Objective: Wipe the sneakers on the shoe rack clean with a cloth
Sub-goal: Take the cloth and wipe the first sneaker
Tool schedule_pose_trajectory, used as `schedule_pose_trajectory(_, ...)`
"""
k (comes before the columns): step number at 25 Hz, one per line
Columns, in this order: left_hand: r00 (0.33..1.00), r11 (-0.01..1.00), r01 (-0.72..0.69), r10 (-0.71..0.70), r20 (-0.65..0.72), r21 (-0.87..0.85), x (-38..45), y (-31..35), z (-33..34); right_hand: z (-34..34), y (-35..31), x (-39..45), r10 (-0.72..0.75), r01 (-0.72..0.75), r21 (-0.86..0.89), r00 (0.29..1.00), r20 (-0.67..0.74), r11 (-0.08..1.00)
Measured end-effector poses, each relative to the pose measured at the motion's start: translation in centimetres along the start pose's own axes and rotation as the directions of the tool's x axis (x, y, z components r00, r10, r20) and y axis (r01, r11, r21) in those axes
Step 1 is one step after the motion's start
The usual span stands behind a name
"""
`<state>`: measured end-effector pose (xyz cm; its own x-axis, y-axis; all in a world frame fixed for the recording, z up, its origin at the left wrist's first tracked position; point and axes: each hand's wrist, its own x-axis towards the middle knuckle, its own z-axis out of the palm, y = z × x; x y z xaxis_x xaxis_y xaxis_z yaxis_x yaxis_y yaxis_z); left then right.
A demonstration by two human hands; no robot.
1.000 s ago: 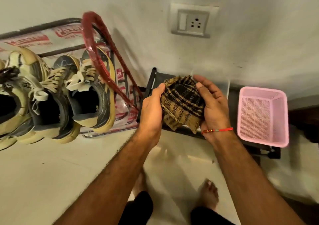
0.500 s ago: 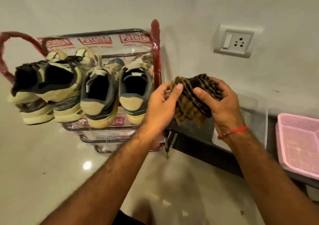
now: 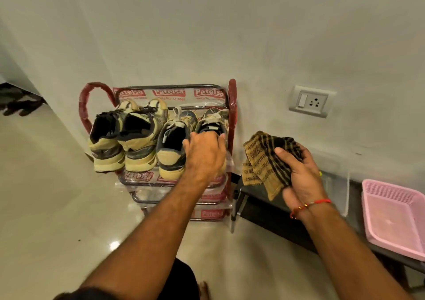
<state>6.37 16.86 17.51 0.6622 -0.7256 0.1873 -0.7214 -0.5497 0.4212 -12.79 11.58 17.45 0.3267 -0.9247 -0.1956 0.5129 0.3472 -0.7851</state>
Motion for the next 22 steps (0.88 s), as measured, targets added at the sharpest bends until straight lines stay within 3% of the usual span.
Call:
schedule_pose_trajectory(1,0.988,0.983,0.131,-0.118,0.099,-0.131,1.1,0.4,-0.6,0.0,-0.3,-0.3,-0.001,0.001,-0.001,1.000,0.005,1.000)
schedule_pose_trajectory(2,0.950,0.904,0.283,-0.219,0.221,-0.321,2.2,0.7,-1.3,-0.1,-0.5,-0.4,0.000,0.000,-0.003,1.000,0.009,1.000)
schedule_pose_trajectory(4,0.826,0.556,0.560,-0.313,0.469,-0.615,3.2,1.8,-3.1,-0.3,-1.0,-0.7,0.005,-0.005,0.014,1.000,0.016,1.000)
schedule_pose_trajectory(5,0.768,0.413,0.640,-0.348,0.537,-0.648,3.6,2.2,-4.1,-0.3,-1.2,-0.8,0.006,-0.006,0.026,1.000,0.018,1.000)
schedule_pose_trajectory(7,0.669,0.256,0.737,-0.407,0.622,-0.626,4.4,2.4,-5.2,-0.3,-1.2,-0.8,-0.002,0.001,0.024,1.000,0.025,1.000)
schedule_pose_trajectory(9,0.647,0.314,0.761,-0.426,0.632,-0.568,5.1,2.6,-5.5,-0.3,-1.0,-0.9,-0.007,0.007,0.001,0.999,0.032,1.000)
schedule_pose_trajectory(11,0.709,0.504,0.699,-0.391,0.587,-0.508,5.8,3.6,-5.2,-0.6,-0.8,-1.0,-0.001,0.001,-0.025,0.999,0.036,1.000)
schedule_pose_trajectory(13,0.722,0.514,0.685,-0.385,0.575,-0.516,6.1,4.8,-5.2,-1.1,-0.4,-0.9,0.007,-0.005,-0.041,0.999,0.036,0.999)
schedule_pose_trajectory(14,0.701,0.462,0.712,-0.421,0.575,-0.529,6.1,5.2,-5.4,-1.3,-0.2,-0.8,0.011,-0.010,-0.045,0.999,0.031,0.999)
schedule_pose_trajectory(17,0.559,0.090,0.790,-0.511,0.653,-0.606,6.4,5.4,-5.5,-1.7,0.6,-0.5,0.028,-0.027,-0.031,1.000,0.013,0.999)
schedule_pose_trajectory(20,0.474,-0.073,0.794,-0.549,0.689,-0.604,5.6,5.2,-5.0,-1.7,1.1,-0.8,0.036,-0.035,-0.024,0.999,0.021,0.999)
schedule_pose_trajectory(21,0.475,-0.113,0.780,-0.533,0.700,-0.615,5.3,5.4,-5.0,-1.6,1.1,-0.9,0.032,-0.031,-0.030,0.999,0.021,0.999)
schedule_pose_trajectory(22,0.483,-0.087,0.773,-0.562,0.672,-0.628,4.7,5.7,-5.2,-1.6,1.1,-1.1,0.025,-0.024,-0.036,0.999,0.022,0.999)
